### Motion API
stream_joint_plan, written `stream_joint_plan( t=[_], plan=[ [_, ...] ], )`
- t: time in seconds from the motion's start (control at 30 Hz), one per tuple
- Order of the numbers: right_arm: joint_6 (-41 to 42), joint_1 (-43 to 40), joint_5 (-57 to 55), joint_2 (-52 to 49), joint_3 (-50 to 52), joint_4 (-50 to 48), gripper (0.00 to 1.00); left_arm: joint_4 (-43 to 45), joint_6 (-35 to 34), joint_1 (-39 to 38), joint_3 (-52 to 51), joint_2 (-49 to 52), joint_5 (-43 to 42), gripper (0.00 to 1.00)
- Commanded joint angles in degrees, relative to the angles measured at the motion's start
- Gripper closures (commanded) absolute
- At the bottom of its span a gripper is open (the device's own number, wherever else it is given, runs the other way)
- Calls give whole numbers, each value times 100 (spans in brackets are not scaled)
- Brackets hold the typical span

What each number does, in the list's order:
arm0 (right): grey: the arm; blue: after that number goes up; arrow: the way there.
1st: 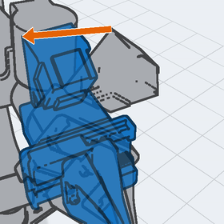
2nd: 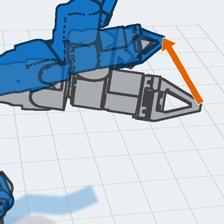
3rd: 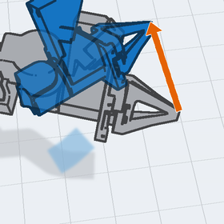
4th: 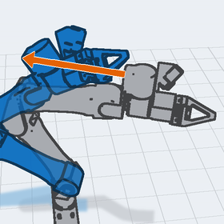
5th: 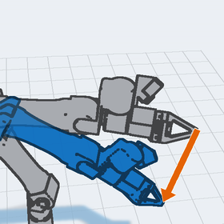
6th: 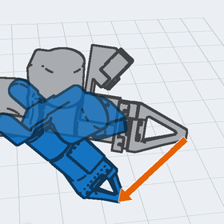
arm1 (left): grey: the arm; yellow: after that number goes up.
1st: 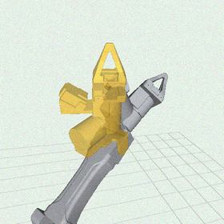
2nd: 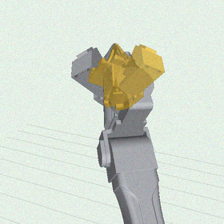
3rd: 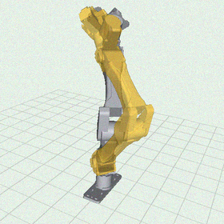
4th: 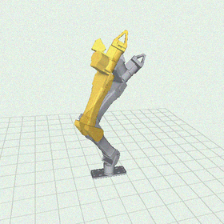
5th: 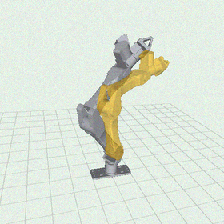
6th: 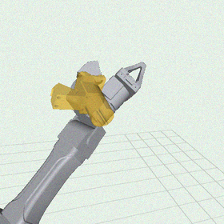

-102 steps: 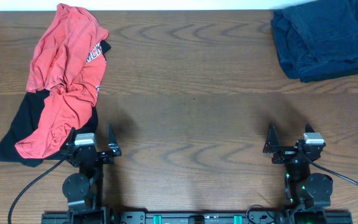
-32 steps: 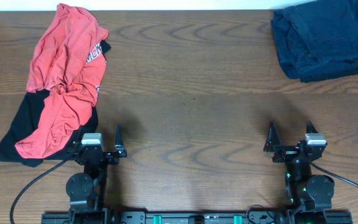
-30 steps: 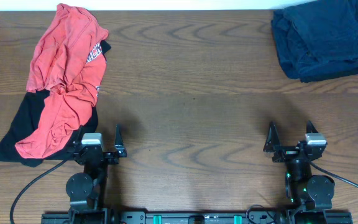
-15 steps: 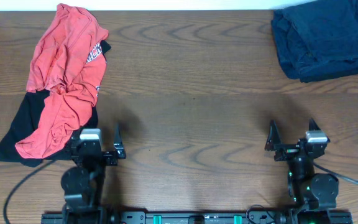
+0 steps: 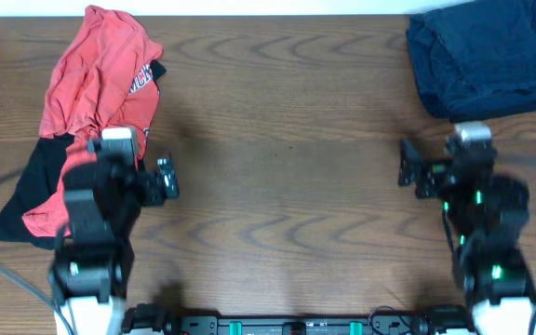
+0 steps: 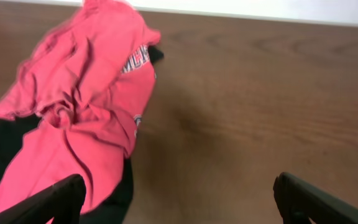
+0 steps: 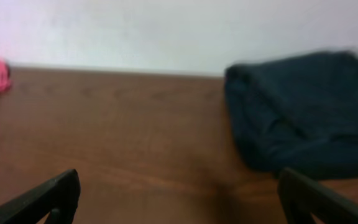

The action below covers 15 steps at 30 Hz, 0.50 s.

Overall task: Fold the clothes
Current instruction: 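Reach the left gripper to the crumpled red t-shirt and grasp it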

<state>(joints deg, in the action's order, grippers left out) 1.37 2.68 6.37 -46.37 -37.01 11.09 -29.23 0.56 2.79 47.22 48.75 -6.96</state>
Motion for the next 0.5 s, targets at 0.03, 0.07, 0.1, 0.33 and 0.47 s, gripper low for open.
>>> stream_joint_plan(
  t=[0.03,0.07,0.1,0.33,0.47],
  plan=[
    [-105,-42,623,-1318,-1325,807,1,-741,-127,-24,1123,951,-282,2],
    [-105,-42,713,-1670,-1690,1115,1,-955,-127,-24,1353,1154,-378,2],
    [-107,-42,796,-2015,-2046,1414,1,-1165,-127,-24,1596,1370,-439,2],
    [-103,-42,1117,-3692,-3565,2107,1,-896,-20,-24,1867,2188,-415,2],
    [-107,-39,1305,-3993,-3578,1799,1,-221,-35,90,1867,2555,-393,2]
  ],
)
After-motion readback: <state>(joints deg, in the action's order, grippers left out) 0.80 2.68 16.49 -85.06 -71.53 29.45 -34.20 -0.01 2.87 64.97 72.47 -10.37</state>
